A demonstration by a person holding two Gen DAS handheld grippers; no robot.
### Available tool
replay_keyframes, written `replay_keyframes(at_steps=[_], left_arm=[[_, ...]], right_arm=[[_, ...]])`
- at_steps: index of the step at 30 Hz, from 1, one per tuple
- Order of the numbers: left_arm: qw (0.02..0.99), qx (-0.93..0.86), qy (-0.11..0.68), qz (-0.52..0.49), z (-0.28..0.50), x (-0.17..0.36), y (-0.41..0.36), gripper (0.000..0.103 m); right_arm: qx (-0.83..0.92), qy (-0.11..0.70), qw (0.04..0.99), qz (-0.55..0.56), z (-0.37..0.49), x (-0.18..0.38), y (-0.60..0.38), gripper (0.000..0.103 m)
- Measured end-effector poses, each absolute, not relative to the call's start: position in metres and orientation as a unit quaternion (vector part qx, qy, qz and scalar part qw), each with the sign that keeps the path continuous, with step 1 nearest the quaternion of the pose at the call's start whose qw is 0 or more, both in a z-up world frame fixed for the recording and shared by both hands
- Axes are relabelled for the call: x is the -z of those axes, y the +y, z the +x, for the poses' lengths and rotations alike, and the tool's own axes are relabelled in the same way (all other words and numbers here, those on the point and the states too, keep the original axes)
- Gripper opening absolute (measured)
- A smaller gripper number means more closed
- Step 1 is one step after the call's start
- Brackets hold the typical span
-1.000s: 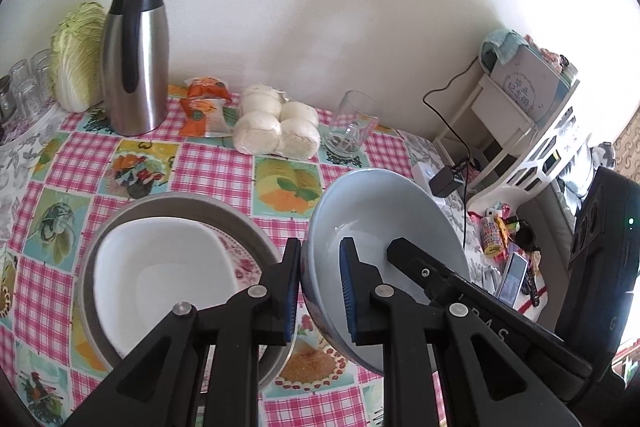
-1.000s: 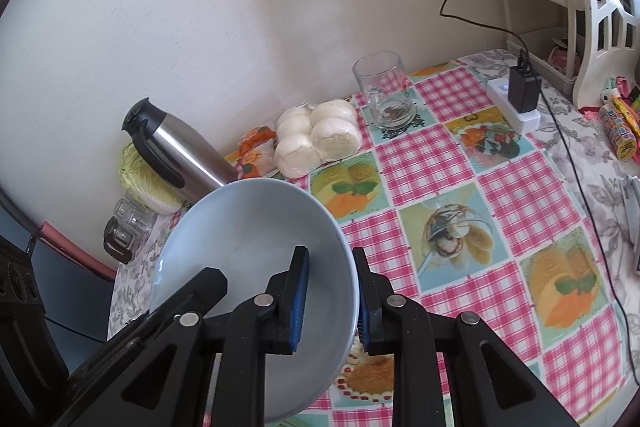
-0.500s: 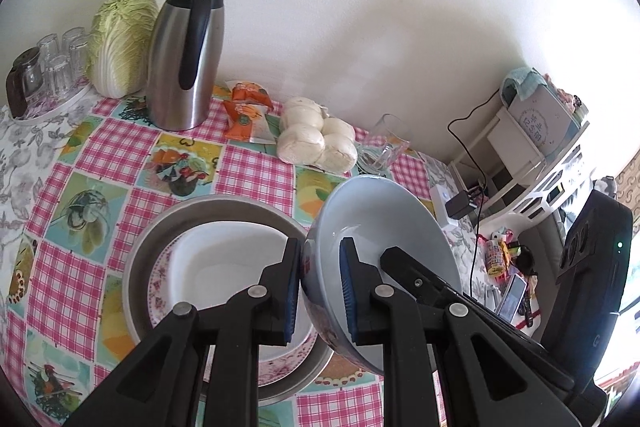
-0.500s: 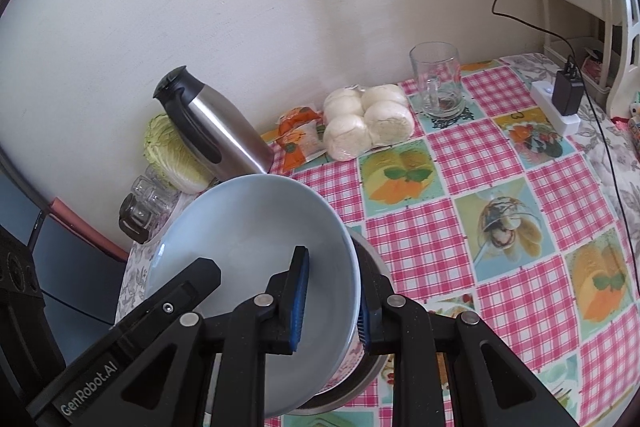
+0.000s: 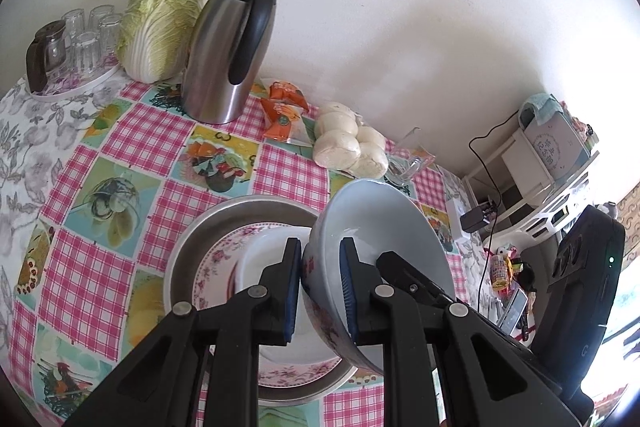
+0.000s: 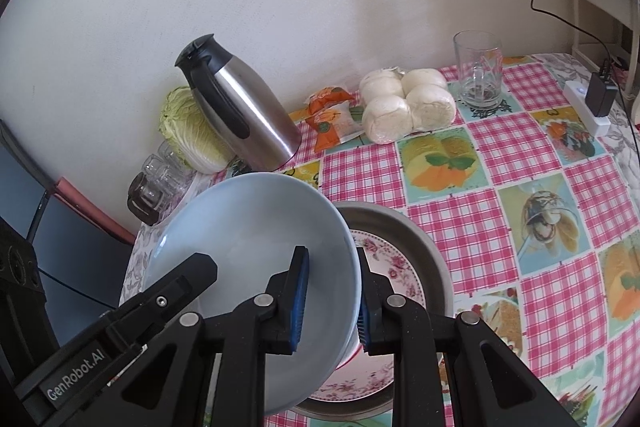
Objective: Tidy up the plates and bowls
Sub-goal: 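Lower the round bowl into the square bowl in the basin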
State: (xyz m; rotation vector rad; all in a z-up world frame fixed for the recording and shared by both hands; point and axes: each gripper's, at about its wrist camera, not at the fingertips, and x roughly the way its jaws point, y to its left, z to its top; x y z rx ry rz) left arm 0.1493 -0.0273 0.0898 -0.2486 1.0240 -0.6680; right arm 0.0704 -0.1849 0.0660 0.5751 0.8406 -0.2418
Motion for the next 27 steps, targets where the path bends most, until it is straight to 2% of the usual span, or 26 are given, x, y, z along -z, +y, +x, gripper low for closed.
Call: replay_keyframes(at_steps=[27], left_arm=[[0.794, 0.289, 0.525, -0.101, 0.169, -0.056, -0.025, 0.020]], right_arm=[[0.129, 0.436, 0.852, 0.261, 0.090, -0.039, -0.171, 0.024]])
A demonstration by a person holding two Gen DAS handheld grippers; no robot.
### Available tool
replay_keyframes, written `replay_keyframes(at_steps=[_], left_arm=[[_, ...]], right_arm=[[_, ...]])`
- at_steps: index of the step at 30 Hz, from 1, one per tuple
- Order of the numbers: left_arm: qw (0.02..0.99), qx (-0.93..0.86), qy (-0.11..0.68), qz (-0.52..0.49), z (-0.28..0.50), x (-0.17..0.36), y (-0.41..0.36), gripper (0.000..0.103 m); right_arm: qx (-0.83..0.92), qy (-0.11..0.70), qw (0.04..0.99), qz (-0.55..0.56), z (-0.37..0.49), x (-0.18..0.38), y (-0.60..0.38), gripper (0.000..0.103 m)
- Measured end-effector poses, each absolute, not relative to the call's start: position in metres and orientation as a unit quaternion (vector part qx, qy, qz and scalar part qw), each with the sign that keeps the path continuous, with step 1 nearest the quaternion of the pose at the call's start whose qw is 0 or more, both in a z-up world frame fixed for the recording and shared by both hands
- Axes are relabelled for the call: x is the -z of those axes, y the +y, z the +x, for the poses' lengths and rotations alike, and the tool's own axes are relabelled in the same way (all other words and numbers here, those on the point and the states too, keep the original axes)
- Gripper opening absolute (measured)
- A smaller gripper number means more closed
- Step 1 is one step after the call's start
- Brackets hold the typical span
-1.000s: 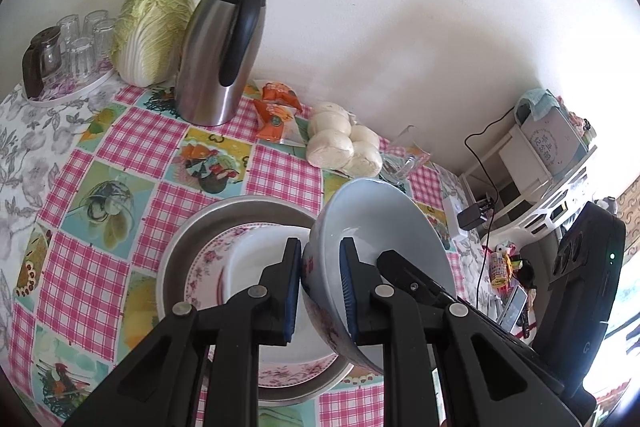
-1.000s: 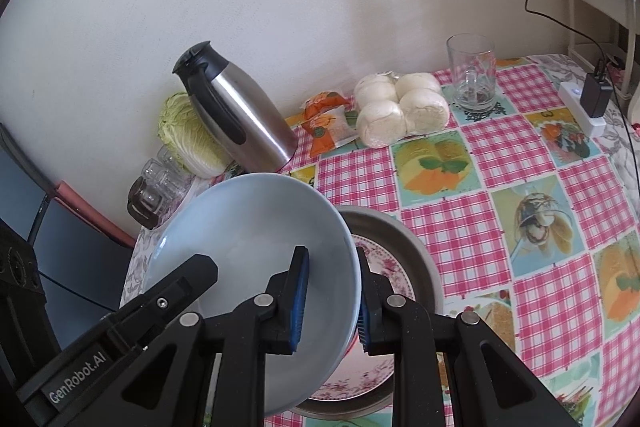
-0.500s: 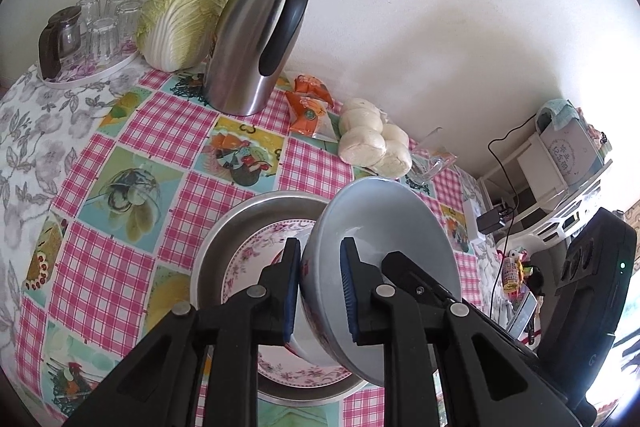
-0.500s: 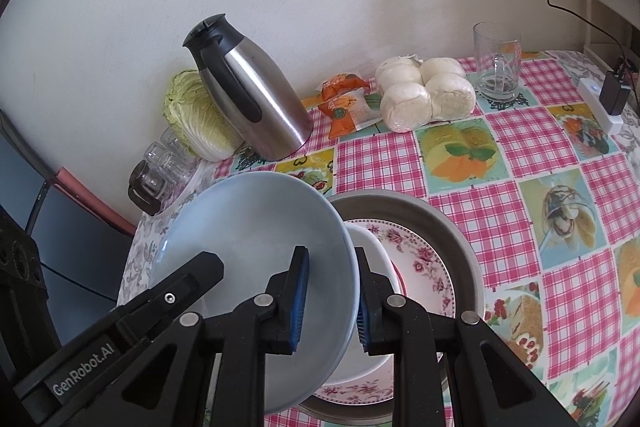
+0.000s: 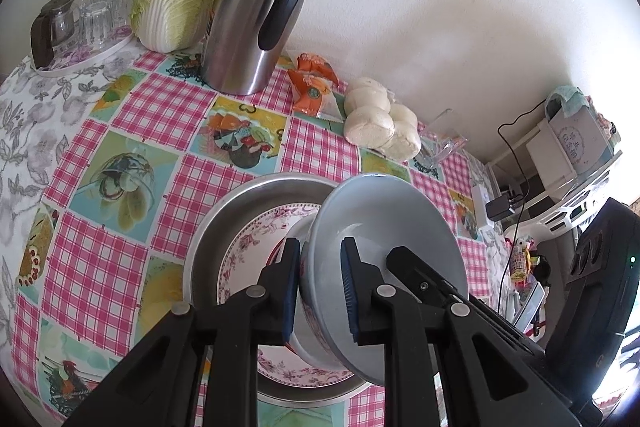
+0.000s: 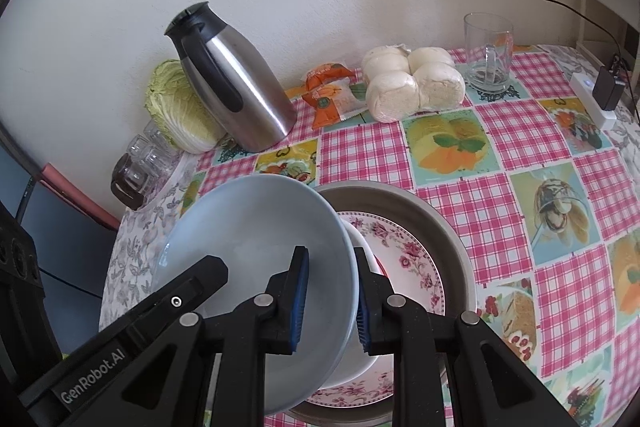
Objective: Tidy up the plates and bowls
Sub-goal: 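Lower the round bowl into the square bowl in the basin, then open both grippers to release the round bowl on the stack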
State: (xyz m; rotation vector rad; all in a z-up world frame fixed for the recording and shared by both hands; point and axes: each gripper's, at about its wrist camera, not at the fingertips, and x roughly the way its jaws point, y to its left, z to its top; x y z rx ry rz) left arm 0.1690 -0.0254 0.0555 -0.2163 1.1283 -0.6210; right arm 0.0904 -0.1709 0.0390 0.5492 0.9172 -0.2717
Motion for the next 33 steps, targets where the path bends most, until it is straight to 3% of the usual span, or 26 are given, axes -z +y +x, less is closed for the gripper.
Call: replay_keyframes(at_steps=[17, 22, 26, 30, 31, 33], left_arm=[[0.797, 0.272, 0.532, -0.090, 0.172, -0.048, -0.026, 0.023], [0.795, 0.279, 0.531, -0.090, 0.170, -0.050, -0.027, 0.032], [0.800, 0.294, 0.514, -0.094, 0.166, -0.061, -0.028, 0.051], [0.804, 0.293, 0.510, -0.087, 0.162, -0.066, -0.030, 0.052], [0.805, 0.292, 0.510, -0.086, 0.162, -0.066, -0.030, 0.052], [0.810, 0.280, 0.509, -0.078, 0.161, -0.067, -0.028, 0.059]], right_arm=[[0.137, 0.442, 0.851, 0.248, 0.092, -0.037, -0.170, 0.025], [0.142, 0.436, 0.854, 0.247, 0.089, -0.041, -0.172, 0.025], [0.164, 0.422, 0.860, 0.235, 0.083, -0.049, -0.179, 0.026], [0.170, 0.423, 0.858, 0.237, 0.079, -0.049, -0.185, 0.026], [0.171, 0.423, 0.858, 0.237, 0.078, -0.049, -0.186, 0.027], [0.176, 0.423, 0.857, 0.234, 0.077, -0.049, -0.187, 0.044]])
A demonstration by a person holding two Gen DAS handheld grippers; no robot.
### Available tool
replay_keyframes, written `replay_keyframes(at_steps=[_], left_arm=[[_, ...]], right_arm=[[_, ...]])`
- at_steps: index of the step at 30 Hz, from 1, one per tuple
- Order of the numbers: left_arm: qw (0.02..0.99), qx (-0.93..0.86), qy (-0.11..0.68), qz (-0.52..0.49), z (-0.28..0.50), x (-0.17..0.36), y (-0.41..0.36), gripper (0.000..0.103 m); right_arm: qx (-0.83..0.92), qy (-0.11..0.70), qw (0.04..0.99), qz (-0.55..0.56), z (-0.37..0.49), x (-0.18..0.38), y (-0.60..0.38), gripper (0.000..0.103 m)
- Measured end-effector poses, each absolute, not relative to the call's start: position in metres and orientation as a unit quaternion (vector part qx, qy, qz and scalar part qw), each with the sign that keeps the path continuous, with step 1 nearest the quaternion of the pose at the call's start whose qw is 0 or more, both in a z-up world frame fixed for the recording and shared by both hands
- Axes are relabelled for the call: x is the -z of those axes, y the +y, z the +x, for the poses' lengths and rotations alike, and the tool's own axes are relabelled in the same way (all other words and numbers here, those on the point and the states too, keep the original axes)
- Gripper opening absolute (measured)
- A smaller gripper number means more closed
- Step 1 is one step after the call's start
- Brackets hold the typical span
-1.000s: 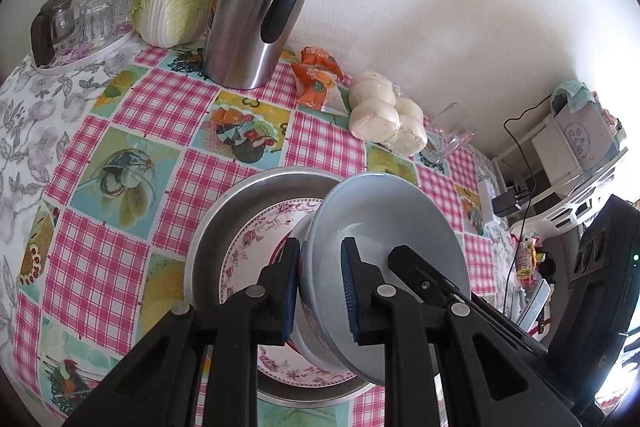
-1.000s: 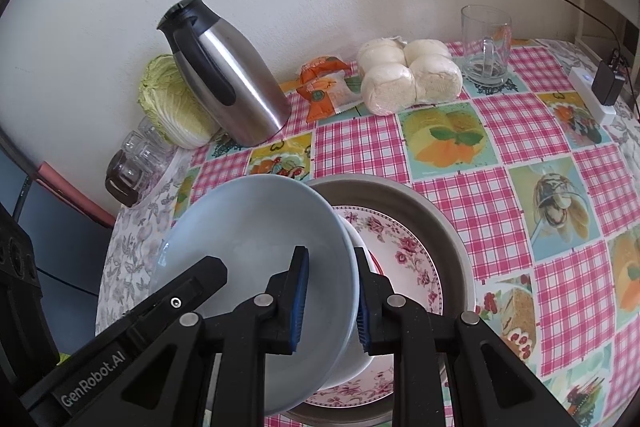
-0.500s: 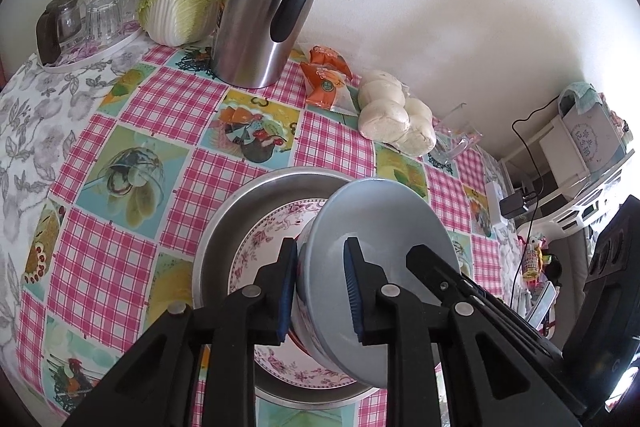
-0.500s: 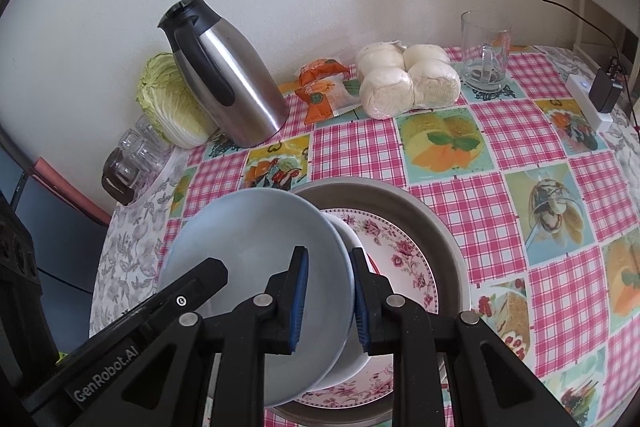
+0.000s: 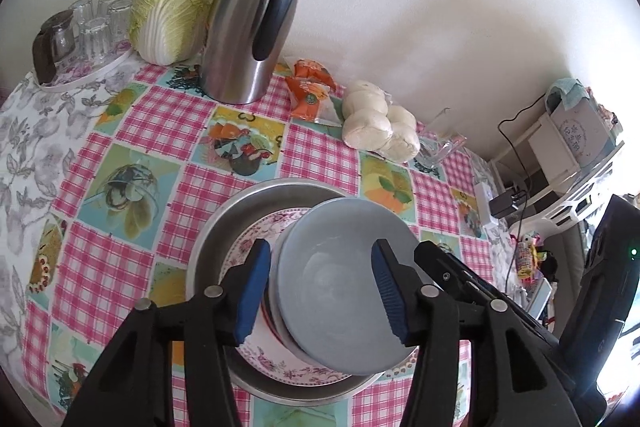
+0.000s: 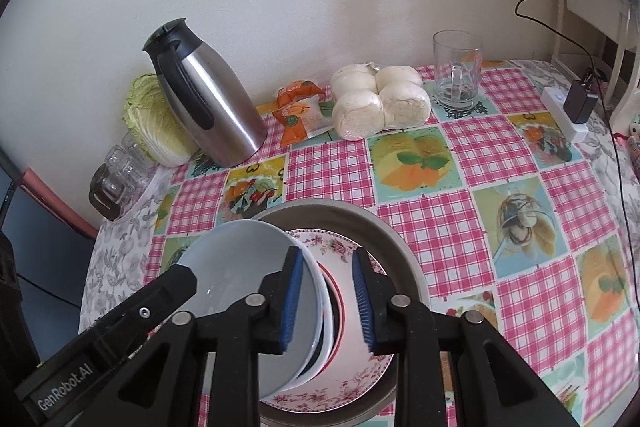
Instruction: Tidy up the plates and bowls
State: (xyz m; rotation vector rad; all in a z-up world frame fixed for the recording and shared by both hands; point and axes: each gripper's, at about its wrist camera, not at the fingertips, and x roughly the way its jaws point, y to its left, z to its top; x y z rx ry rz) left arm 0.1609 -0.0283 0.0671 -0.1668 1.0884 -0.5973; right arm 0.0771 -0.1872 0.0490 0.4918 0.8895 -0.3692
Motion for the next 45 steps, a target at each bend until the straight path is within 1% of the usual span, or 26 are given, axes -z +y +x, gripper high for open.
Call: replay_keyframes(at_steps=[1, 2, 3, 4, 7, 8, 9, 11, 12, 19, 23, 29, 41, 45], left_arm=[[0.814, 0.272, 0.508, -0.074, 0.160, -0.068, -0.027, 0.061], [0.817, 0.266, 0.506, -0.072, 0.160, -0.069, -0.026, 0.066], [0.820, 0.261, 0.505, -0.070, 0.159, -0.070, -0.024, 0.071], [0.822, 0.257, 0.503, -0.068, 0.159, -0.070, -0.023, 0.072], [0.828, 0.241, 0.502, -0.063, 0.159, -0.071, -0.018, 0.074], [0.831, 0.233, 0.502, -0.061, 0.159, -0.070, -0.016, 0.077], [0.833, 0.224, 0.503, -0.061, 0.158, -0.069, -0.014, 0.084], [0.838, 0.205, 0.502, -0.062, 0.158, -0.067, -0.008, 0.090], [0.840, 0.199, 0.501, -0.064, 0.158, -0.066, -0.004, 0.091], [0.851, 0.191, 0.482, -0.086, 0.150, -0.070, 0.015, 0.096], [0.858, 0.180, 0.477, -0.065, 0.140, -0.070, 0.015, 0.098], [0.851, 0.175, 0.492, -0.054, 0.126, -0.058, 0.022, 0.098], [0.854, 0.155, 0.496, -0.017, 0.098, -0.045, 0.032, 0.098], [0.848, 0.162, 0.505, -0.021, 0.089, -0.036, 0.034, 0.098]], right_arm=[[0.179, 0.423, 0.857, 0.235, 0.077, -0.049, -0.188, 0.065], [0.183, 0.422, 0.857, 0.235, 0.075, -0.048, -0.189, 0.072], [0.187, 0.422, 0.856, 0.233, 0.074, -0.048, -0.190, 0.072], [0.186, 0.422, 0.856, 0.232, 0.073, -0.047, -0.191, 0.073], [0.181, 0.425, 0.855, 0.235, 0.070, -0.045, -0.194, 0.085], [0.182, 0.425, 0.855, 0.233, 0.068, -0.045, -0.194, 0.087], [0.181, 0.426, 0.856, 0.230, 0.067, -0.046, -0.194, 0.090], [0.180, 0.425, 0.859, 0.222, 0.065, -0.047, -0.193, 0.102], [0.186, 0.425, 0.859, 0.216, 0.063, -0.047, -0.193, 0.103], [0.180, 0.422, 0.865, 0.203, 0.046, -0.049, -0.192, 0.103], [0.181, 0.429, 0.864, 0.191, 0.038, -0.047, -0.189, 0.103], [0.175, 0.439, 0.862, 0.182, 0.020, -0.039, -0.182, 0.103], [0.181, 0.465, 0.855, 0.142, -0.006, -0.024, -0.172, 0.103], [0.178, 0.470, 0.854, 0.133, -0.011, -0.019, -0.169, 0.103]])
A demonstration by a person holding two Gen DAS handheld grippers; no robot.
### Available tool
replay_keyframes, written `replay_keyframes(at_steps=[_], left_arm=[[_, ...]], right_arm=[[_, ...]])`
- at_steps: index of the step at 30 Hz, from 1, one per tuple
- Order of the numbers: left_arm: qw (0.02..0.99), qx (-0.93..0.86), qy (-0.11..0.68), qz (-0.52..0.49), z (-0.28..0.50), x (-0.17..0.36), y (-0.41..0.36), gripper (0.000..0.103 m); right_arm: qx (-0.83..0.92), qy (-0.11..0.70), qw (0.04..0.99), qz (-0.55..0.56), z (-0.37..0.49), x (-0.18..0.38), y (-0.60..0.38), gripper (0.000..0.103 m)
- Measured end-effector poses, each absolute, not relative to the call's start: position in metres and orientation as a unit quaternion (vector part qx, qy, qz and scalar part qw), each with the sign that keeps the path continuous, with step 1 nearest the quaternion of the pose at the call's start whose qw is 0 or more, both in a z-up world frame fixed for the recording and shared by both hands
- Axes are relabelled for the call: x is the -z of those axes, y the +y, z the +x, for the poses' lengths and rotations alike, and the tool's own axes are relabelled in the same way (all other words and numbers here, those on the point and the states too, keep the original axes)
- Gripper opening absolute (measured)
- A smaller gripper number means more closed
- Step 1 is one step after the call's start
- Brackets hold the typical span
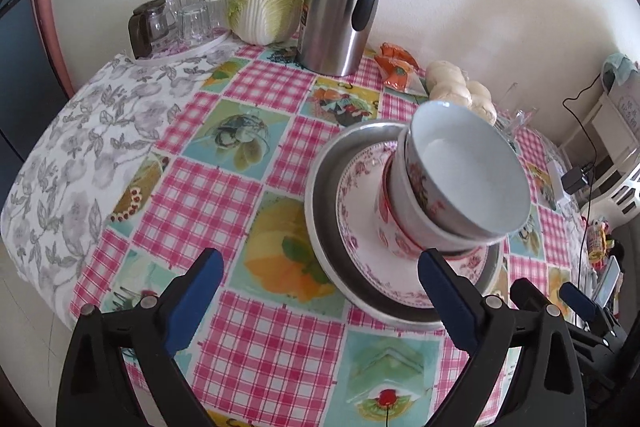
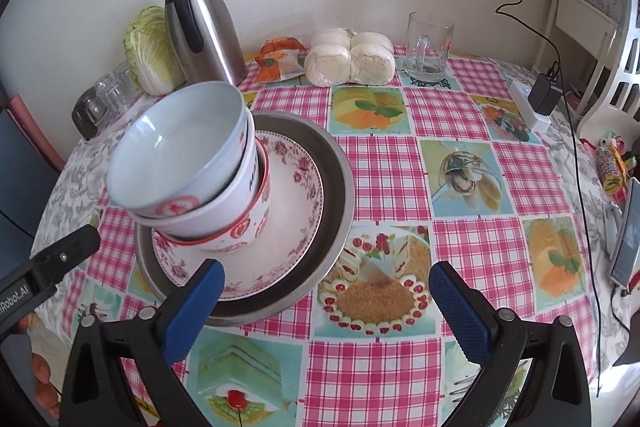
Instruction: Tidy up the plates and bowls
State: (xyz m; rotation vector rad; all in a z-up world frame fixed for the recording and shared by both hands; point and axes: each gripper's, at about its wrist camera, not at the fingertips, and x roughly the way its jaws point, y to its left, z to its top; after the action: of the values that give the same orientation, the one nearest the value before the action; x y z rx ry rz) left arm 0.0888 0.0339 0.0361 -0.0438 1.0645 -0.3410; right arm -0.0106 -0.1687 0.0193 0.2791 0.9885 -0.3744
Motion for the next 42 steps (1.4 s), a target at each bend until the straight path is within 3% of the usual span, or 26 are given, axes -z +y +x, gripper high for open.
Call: replay_keyframes(at_steps=[18, 42], left_arm=[[0.846, 0.104, 0.521, 0.054, 0.080, -0.004, 0.038, 0.098], [0.841, 0.096, 0.529, 0.060, 0.085, 0.003, 0.039, 0.098]], right_arm=[[0.178, 0.481, 0.851, 0.113, -0.016, -0.007, -0.165, 0.103], [0.178, 0.491, 0.845, 0.112, -0.015, -0.001, -0.166, 0.103]])
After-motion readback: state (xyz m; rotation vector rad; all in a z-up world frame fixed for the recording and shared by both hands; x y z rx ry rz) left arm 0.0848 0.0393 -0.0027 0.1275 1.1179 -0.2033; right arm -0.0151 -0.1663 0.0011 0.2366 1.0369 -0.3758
